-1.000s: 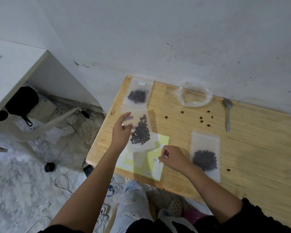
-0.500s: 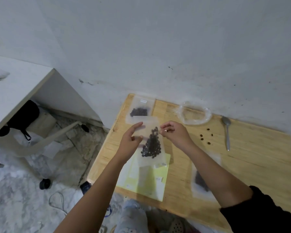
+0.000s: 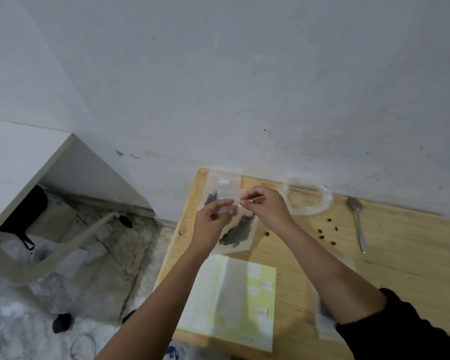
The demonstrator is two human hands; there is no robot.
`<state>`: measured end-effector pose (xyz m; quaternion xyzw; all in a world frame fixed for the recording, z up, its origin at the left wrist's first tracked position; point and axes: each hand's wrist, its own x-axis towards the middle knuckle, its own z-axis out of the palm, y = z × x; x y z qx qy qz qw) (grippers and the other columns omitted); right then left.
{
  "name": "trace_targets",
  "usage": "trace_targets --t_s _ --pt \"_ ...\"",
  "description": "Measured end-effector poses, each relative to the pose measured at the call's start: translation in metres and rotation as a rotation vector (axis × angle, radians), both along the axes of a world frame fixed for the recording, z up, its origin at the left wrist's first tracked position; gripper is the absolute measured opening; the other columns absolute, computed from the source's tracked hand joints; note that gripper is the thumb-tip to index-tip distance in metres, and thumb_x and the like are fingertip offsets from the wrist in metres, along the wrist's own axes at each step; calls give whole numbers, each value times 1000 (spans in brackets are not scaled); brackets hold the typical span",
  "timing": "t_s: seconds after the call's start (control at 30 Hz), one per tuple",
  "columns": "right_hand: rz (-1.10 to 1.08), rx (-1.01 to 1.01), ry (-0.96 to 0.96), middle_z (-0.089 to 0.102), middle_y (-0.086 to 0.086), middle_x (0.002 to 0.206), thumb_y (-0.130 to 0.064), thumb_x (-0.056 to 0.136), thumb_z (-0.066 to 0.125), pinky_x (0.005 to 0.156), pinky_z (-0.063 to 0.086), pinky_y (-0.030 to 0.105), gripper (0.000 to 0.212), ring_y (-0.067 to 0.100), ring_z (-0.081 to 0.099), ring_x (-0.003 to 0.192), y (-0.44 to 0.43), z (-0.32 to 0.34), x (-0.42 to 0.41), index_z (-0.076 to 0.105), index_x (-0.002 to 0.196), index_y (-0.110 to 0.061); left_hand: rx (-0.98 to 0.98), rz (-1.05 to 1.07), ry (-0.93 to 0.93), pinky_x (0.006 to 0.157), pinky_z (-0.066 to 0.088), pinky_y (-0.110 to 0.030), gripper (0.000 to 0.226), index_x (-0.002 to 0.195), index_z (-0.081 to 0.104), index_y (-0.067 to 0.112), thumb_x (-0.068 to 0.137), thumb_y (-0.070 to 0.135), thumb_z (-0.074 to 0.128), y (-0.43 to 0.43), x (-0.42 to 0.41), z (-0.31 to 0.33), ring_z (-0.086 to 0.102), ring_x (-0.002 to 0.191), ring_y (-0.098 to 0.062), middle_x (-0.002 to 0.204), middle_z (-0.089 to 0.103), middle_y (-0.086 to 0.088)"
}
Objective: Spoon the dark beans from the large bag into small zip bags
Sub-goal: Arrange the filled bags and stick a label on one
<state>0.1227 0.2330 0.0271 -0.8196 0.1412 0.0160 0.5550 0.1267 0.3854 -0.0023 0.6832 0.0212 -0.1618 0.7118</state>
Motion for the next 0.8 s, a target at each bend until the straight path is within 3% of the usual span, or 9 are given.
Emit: trace_targets --t_s 0.13,0.23,0.47,0.8 --pt "-52 9 2 65 -5 81 -13 79 71 76 52 26 12 17 64 80 7 -3 11 65 85 -20 -48 -33 9 74 55 -21 27 110 64 3 84 -3 63 3 17 4 67 90 -22 104 68 -15" --pt "-116 27 5 65 -4 79 -12 78 71 77 53 29 15 18 64 79 13 -4 20 63 82 -23 -66 -50 20 71 54 -21 29 110 65 3 82 -2 66 6 28 4 69 84 -20 105 67 -19" --pt "-187 13 24 63 -5 77 -13 77 72 67 49 19 12 11 60 73 24 -3 35 63 83 -17 -34 -79 7 69 52 -15 30 108 65 6 83 -9 61 13 46 8 67 78 -1 95 68 3" --pt "-268 19 26 64 -1 81 -12 76 73 65 47 16 13 10 60 73 33 -3 47 62 81 -19 -61 -73 39 71 52 -15 32 111 65 5 83 -10 59 15 62 7 68 81 -5 94 71 -5"
